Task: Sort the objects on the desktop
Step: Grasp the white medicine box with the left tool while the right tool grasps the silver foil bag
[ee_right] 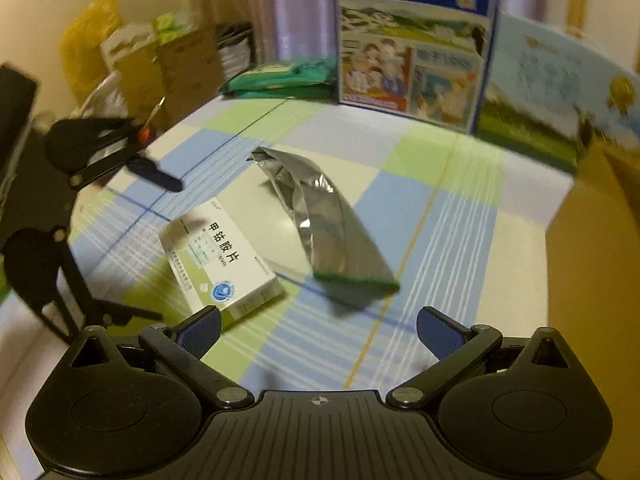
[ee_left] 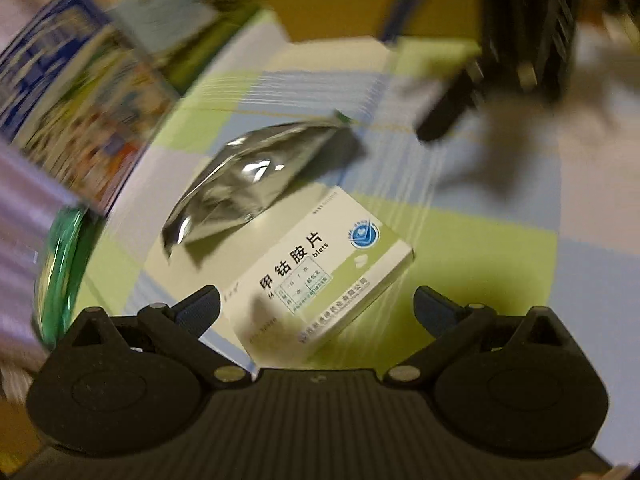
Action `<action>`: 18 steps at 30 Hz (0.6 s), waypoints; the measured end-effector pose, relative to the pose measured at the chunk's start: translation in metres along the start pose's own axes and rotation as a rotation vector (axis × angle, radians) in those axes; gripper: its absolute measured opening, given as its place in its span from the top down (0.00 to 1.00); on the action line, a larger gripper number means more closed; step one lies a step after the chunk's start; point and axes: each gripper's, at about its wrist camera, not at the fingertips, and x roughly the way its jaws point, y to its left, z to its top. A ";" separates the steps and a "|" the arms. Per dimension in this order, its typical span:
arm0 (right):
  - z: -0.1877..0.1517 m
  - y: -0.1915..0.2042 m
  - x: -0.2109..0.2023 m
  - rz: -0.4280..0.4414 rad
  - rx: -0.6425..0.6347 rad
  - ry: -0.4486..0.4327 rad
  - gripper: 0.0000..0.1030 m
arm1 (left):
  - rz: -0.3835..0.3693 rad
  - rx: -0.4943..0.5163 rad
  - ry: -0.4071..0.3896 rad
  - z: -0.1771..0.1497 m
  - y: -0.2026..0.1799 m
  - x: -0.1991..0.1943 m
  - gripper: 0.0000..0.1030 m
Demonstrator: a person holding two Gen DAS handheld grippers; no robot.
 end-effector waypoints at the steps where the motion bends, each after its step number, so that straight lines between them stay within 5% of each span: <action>1: 0.004 0.000 0.001 0.002 -0.031 0.018 0.02 | -0.016 0.050 0.012 0.002 0.000 0.004 0.02; 9: 0.024 0.001 0.024 -0.026 -0.345 0.121 0.02 | -0.176 0.242 0.119 0.018 0.005 0.042 0.11; 18: 0.056 -0.005 0.072 0.056 -0.400 0.159 0.02 | -0.243 0.139 0.142 0.026 0.022 0.057 0.18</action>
